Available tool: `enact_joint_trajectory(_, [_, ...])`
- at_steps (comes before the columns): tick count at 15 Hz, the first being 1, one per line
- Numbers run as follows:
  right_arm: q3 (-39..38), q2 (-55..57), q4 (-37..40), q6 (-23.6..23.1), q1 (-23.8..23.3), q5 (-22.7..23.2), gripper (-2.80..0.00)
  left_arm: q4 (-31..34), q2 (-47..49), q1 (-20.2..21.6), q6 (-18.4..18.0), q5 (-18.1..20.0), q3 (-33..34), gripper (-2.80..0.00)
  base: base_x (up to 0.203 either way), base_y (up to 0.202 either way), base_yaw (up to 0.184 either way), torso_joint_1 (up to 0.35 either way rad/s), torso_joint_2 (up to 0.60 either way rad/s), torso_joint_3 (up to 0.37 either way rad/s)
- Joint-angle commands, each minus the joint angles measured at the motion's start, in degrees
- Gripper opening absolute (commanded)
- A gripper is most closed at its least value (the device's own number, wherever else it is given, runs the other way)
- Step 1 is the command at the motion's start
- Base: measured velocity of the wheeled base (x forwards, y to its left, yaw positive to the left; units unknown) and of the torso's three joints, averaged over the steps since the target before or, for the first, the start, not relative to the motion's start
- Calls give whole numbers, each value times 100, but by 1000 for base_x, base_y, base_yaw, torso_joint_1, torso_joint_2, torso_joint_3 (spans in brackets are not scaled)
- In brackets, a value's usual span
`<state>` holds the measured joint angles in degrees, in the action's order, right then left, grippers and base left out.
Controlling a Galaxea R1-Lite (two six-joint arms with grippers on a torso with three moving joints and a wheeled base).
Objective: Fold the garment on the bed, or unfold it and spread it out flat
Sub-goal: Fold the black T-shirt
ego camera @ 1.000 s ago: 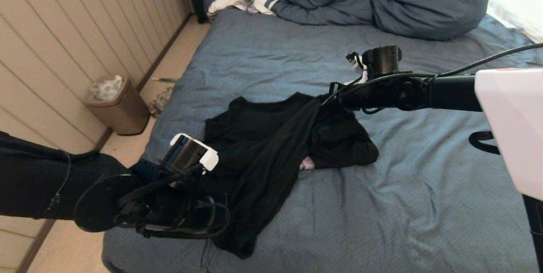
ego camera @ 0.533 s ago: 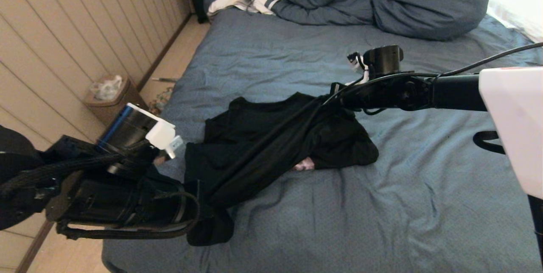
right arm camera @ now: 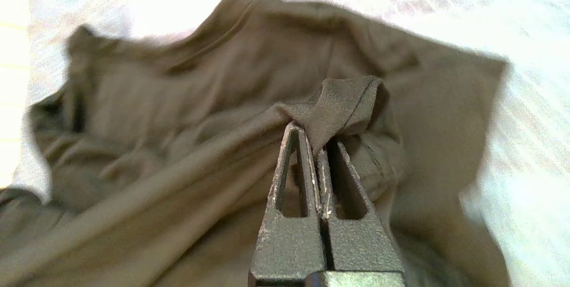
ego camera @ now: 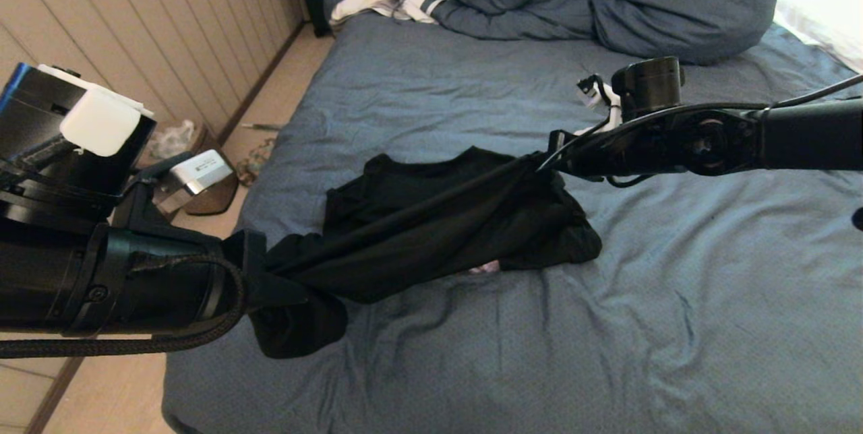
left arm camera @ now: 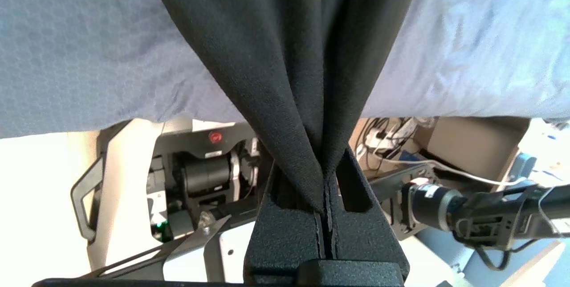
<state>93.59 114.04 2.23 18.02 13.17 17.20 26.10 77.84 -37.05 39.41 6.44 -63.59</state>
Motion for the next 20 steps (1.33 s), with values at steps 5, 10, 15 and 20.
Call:
enact_joint_trajectory(5, [-1967,-1924,268,-48,165,43,-280,537,-392,5,23,382,-19,-280,0,0,0,0,0,0])
enact_joint_trajectory(10, [-3432,-3240,811,-180,475,46,-280,1418,-797,-4,14,818,78,-280,0,0,0,0,0,0])
enact_joint_trajectory(15, [-4273,-4442,1734,-227,798,30,-280,1831,-1058,-157,13,1143,346,-280,0,0,0,0,0,0])
enact_joint_trajectory(20, [-4567,-5260,2837,-332,1030,-10,-280,2342,-1036,-447,23,1510,348,-280,0,0,0,0,0,0])
